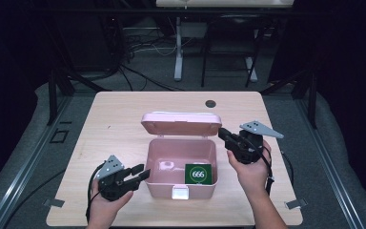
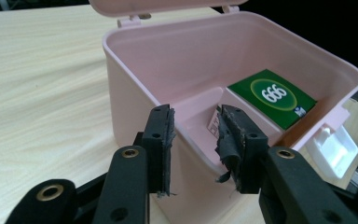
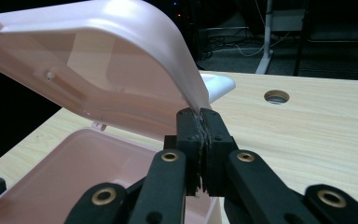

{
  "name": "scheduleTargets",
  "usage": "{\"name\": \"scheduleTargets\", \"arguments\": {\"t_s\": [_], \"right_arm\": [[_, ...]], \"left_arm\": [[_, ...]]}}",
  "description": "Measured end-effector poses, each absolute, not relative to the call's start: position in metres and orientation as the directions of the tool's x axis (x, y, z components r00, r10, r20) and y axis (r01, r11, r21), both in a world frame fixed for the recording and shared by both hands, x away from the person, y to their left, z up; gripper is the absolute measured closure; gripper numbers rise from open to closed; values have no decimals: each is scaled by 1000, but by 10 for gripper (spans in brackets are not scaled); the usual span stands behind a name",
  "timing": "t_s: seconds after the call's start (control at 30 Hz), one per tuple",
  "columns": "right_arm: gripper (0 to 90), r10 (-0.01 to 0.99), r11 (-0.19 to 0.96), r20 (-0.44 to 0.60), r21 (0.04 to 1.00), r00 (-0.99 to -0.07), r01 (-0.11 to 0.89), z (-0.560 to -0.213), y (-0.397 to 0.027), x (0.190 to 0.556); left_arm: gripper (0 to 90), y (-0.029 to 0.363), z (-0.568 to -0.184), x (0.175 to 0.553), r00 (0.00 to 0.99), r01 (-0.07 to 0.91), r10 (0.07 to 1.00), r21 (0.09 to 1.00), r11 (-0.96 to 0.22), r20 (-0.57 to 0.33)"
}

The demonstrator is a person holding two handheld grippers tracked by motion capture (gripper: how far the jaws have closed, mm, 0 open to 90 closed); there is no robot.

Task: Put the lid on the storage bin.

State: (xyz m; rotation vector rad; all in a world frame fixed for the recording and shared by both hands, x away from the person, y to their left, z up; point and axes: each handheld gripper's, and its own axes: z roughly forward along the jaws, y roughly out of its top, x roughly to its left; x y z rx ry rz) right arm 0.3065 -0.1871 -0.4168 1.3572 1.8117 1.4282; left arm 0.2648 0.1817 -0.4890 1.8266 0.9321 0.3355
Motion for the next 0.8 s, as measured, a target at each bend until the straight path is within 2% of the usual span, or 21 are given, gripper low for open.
{"name": "scheduleTargets", "arguments": {"t_s": [0.43,0.8], "right_arm": [[877,885,-26,211,912,-415,408,-420,-188,301],[874,883,-28,214,912,-418,409,-421,-188,298]], "left_arm": [[568,184,-456,276,632,399,763,902,-167,-138],[563,178,-424,287,630,337,773,924,-183,-77]]}}
